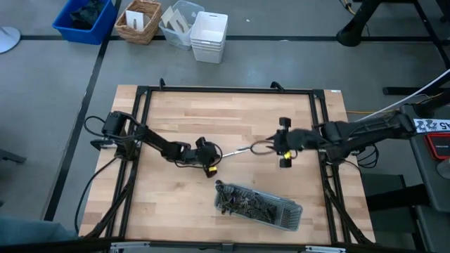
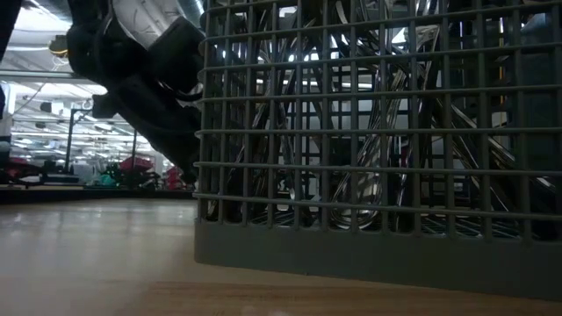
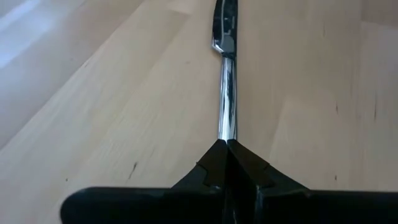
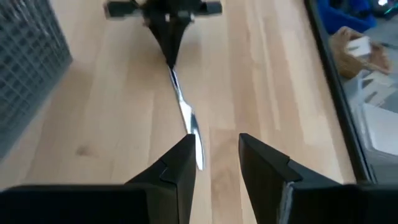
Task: Sort silverware
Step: Put the knife into the gray silverware rack
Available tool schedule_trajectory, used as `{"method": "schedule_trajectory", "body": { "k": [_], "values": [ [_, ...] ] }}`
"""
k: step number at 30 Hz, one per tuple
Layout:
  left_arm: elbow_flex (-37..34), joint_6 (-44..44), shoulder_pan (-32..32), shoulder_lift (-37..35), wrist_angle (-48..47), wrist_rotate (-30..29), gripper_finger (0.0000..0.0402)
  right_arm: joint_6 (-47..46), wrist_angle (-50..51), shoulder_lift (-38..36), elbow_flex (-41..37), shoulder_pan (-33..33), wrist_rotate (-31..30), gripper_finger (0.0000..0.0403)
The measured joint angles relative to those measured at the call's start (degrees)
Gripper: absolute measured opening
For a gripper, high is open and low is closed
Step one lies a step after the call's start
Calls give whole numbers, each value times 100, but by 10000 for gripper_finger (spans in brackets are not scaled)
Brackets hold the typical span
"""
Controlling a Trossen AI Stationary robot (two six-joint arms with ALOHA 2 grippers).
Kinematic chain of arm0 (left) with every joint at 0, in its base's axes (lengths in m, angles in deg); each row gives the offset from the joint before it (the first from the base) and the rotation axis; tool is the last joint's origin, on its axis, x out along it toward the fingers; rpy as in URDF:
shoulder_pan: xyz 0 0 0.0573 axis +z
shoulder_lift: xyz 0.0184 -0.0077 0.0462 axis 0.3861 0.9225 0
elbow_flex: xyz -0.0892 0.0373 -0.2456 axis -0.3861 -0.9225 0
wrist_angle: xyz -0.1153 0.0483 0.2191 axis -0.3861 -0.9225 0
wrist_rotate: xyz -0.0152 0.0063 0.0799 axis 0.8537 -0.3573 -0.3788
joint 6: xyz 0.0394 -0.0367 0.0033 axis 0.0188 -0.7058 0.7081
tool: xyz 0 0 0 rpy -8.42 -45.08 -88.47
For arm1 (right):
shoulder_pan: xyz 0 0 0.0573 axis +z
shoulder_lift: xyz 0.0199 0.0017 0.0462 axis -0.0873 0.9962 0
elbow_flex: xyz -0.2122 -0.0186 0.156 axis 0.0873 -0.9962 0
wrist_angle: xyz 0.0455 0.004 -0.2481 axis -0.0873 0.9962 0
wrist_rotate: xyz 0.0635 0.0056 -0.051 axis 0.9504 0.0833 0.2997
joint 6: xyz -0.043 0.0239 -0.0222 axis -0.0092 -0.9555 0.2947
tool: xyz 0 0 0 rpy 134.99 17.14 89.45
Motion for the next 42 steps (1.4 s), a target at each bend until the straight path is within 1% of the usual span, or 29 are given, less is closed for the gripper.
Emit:
{"method": "schedule_trajectory", "body": {
  "k": [5,7,10,13,18,24,29,34,42],
  "values": [
    [0,-124,157,-2,35,183,1,971,5,37,-19,-846,1073,124],
    [-2,-128,206,1,84,238,1,1262,12,102,-26,-1124,1390,124],
    [-2,-130,237,2,123,263,2,1416,-90,267,-26,-1418,1648,124],
    [-2,-139,244,2,120,263,1,1421,-380,531,-26,-1610,1775,124],
    [-7,-435,244,7,184,261,2,1422,-929,1293,-26,-1692,1793,124],
    [-13,-465,248,19,333,404,2,1422,-1654,2322,-28,-1677,1791,124],
    [-13,-467,248,17,335,462,2,1560,-1936,3005,-31,-1679,1784,124],
    [-11,-471,248,17,332,472,1,1721,-2059,3438,-31,-1679,1785,124],
    [-4,-811,246,7,260,496,1,1726,-2173,3776,-28,-1677,1782,124]
  ]
}}
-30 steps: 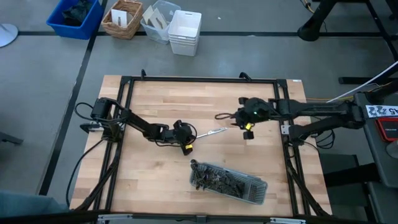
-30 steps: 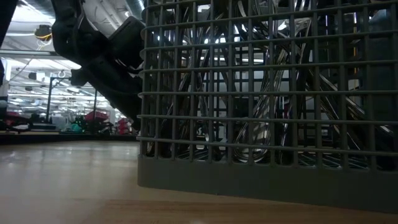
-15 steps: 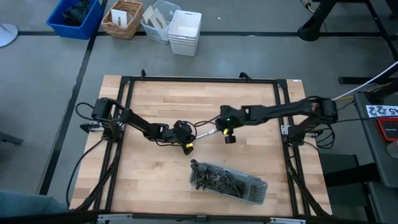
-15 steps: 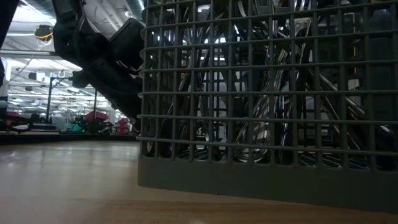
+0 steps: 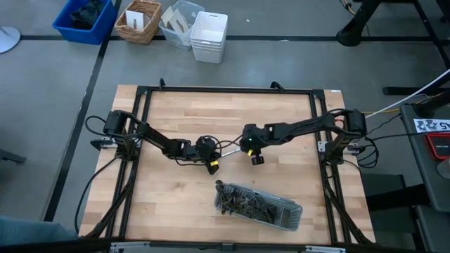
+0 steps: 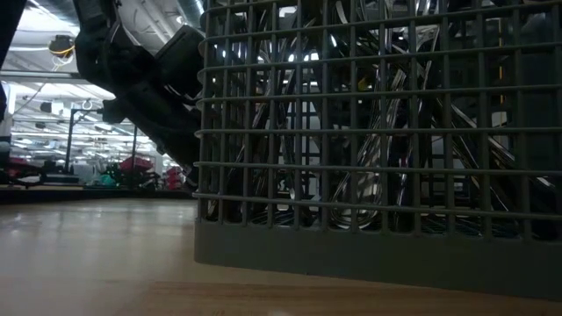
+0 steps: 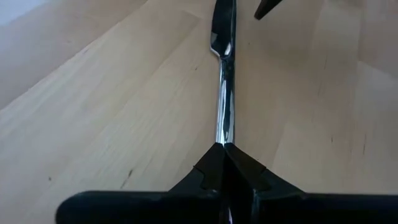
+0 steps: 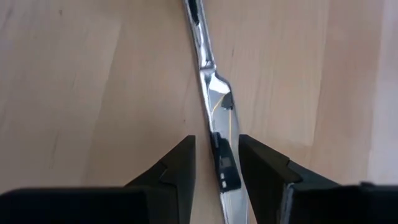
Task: Sort silverware
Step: Put the knife into the gray silverware rack
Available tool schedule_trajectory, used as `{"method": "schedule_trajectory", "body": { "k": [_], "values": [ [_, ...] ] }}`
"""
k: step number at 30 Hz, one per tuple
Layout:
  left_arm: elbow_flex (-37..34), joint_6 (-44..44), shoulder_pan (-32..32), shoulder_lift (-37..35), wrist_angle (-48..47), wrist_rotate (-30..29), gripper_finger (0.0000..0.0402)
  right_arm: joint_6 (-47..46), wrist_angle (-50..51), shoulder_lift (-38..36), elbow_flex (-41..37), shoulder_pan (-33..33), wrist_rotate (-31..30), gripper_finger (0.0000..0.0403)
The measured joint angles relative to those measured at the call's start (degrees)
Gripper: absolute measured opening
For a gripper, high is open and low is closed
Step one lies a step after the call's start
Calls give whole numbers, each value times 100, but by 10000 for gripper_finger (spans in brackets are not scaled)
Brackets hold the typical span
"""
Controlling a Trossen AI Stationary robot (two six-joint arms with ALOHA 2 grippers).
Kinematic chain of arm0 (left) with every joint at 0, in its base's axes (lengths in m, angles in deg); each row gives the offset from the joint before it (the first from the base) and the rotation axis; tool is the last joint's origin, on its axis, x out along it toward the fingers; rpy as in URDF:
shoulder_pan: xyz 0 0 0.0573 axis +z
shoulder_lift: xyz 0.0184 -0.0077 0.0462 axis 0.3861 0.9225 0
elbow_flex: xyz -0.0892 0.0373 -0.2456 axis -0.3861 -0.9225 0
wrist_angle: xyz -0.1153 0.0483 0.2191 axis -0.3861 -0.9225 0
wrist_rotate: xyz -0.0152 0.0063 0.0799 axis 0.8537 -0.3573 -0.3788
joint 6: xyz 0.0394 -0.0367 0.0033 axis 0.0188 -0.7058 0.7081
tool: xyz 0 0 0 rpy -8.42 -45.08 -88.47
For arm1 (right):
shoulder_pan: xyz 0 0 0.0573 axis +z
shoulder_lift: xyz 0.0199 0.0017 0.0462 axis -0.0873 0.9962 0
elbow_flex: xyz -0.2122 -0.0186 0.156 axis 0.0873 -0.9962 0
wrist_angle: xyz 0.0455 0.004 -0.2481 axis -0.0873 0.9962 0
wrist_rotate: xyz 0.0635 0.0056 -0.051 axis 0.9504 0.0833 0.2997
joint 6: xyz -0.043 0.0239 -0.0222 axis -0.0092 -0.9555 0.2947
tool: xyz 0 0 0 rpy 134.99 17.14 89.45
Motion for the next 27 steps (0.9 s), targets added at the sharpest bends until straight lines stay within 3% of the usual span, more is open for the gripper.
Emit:
{"method": "schedule_trajectory", "body": {
  "k": [27],
  "values": [
    [2,1,-2,-4,20,254,1,223,-517,125,0,7,861,124]
  ]
}}
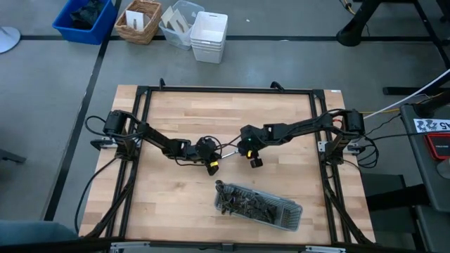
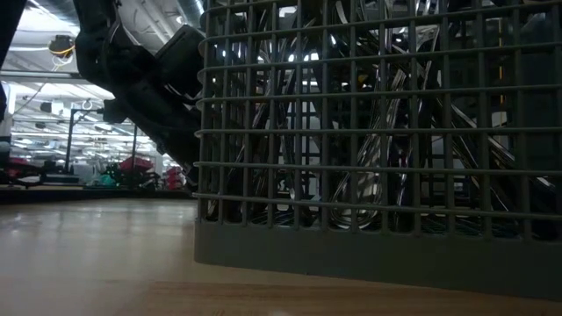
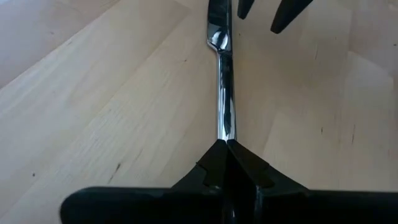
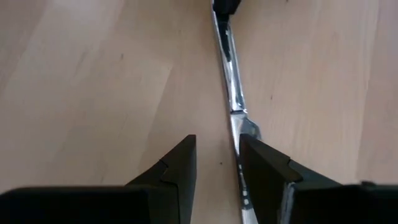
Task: Sort silverware
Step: Put the knife into the gray silverware rack
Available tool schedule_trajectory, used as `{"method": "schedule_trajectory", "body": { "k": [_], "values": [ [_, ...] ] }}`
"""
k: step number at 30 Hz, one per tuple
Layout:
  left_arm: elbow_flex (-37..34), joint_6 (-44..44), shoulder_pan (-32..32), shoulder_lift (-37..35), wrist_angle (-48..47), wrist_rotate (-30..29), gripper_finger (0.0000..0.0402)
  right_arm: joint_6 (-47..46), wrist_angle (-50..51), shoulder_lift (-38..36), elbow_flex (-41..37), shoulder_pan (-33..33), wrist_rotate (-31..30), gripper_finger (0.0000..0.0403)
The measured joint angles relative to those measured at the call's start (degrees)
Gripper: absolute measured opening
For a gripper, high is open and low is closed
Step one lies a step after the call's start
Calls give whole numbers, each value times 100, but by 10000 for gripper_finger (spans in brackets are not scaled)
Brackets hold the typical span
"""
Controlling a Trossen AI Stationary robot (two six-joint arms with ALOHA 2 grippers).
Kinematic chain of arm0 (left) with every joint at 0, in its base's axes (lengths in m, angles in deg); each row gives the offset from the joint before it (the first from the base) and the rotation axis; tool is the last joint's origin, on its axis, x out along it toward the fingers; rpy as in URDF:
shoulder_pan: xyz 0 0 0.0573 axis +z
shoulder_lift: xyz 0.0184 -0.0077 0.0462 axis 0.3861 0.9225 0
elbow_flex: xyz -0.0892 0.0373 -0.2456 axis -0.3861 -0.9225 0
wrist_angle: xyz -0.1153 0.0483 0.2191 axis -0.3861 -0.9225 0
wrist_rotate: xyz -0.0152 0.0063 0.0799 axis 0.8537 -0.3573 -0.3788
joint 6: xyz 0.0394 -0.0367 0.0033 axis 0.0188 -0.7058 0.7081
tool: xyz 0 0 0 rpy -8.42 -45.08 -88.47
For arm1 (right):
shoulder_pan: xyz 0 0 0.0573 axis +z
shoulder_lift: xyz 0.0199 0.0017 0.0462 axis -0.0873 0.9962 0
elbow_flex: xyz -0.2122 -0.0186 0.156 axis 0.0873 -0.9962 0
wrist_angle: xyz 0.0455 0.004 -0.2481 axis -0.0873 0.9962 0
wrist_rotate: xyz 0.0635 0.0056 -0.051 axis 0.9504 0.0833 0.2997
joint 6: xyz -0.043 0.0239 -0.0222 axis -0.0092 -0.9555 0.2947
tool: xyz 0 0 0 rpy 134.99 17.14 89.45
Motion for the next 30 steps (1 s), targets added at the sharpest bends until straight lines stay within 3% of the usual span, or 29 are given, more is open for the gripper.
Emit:
{"method": "schedule_trajectory", "body": {
  "k": [14,21,30],
  "values": [
    [-4,0,-1,5,58,89,3,38,-498,335,2,151,-11,124],
    [-4,0,-2,7,78,116,3,69,-701,665,15,369,-819,124],
    [-4,133,-17,7,102,363,3,54,-752,684,17,345,-832,124]
  ]
}}
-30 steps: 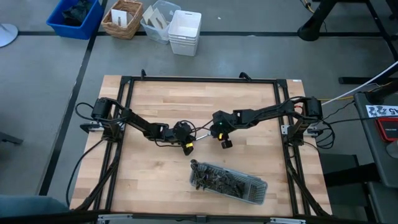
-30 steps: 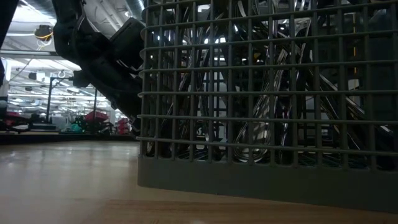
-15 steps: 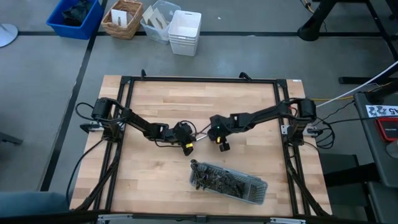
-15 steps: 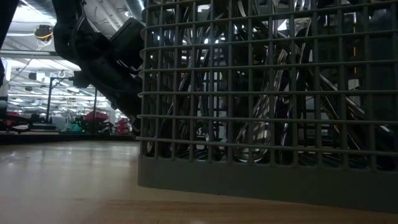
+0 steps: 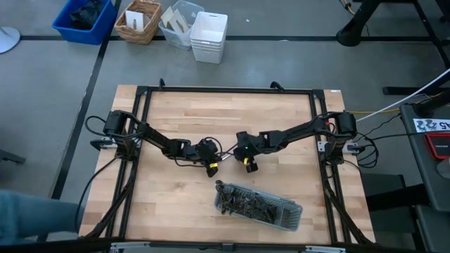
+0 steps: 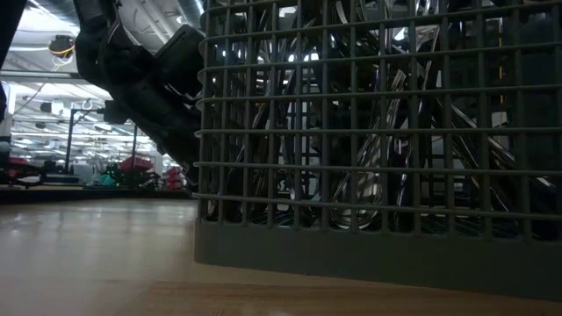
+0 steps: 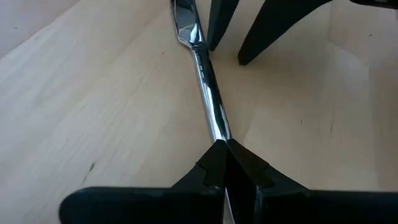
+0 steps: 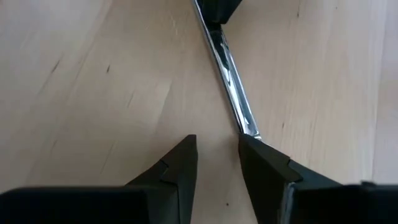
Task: Sort silverware
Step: Put the knife into the gray silverware rack
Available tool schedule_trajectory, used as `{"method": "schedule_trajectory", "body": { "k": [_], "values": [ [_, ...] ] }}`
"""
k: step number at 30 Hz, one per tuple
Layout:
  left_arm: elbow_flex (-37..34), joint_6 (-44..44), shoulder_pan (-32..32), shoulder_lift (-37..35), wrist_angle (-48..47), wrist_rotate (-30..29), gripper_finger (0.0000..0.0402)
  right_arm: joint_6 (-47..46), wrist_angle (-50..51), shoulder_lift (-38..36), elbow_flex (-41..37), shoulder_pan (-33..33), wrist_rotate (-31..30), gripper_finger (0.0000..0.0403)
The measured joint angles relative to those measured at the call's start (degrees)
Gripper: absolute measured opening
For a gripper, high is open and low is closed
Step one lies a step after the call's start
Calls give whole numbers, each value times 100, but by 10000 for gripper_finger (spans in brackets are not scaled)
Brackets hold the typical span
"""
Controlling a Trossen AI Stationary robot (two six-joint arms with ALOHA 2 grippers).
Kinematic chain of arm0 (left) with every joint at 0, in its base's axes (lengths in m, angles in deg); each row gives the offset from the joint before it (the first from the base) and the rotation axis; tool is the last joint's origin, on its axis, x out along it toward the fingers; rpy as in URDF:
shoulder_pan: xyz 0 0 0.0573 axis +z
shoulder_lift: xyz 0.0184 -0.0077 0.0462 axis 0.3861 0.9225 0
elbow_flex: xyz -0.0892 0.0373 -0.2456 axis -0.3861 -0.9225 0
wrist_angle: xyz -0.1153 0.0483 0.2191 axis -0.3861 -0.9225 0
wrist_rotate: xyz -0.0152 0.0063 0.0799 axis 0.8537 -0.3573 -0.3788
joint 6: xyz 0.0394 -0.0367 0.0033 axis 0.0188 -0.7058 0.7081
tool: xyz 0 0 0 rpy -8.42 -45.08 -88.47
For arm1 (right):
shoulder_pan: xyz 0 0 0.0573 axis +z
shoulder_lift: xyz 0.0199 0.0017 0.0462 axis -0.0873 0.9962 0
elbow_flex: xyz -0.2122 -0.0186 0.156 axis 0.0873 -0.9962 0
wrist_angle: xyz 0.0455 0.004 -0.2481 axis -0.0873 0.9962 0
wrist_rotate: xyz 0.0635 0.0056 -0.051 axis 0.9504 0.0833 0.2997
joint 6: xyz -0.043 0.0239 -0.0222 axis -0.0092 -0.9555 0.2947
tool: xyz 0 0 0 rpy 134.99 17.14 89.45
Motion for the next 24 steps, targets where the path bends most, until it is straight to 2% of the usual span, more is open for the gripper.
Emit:
{"method": "schedule_trajectory", "body": {
  "k": [7,10,17,24],
  "values": [
    [4,-98,0,-2,-37,22,2,18,190,-7,207,116,326,124],
    [7,-92,0,-2,-36,34,1,120,409,28,448,283,212,124],
    [7,-92,0,-2,-41,38,3,608,632,18,699,518,-512,124],
    [7,-92,-2,-2,-43,42,3,683,653,7,708,535,-751,124]
  ]
}}
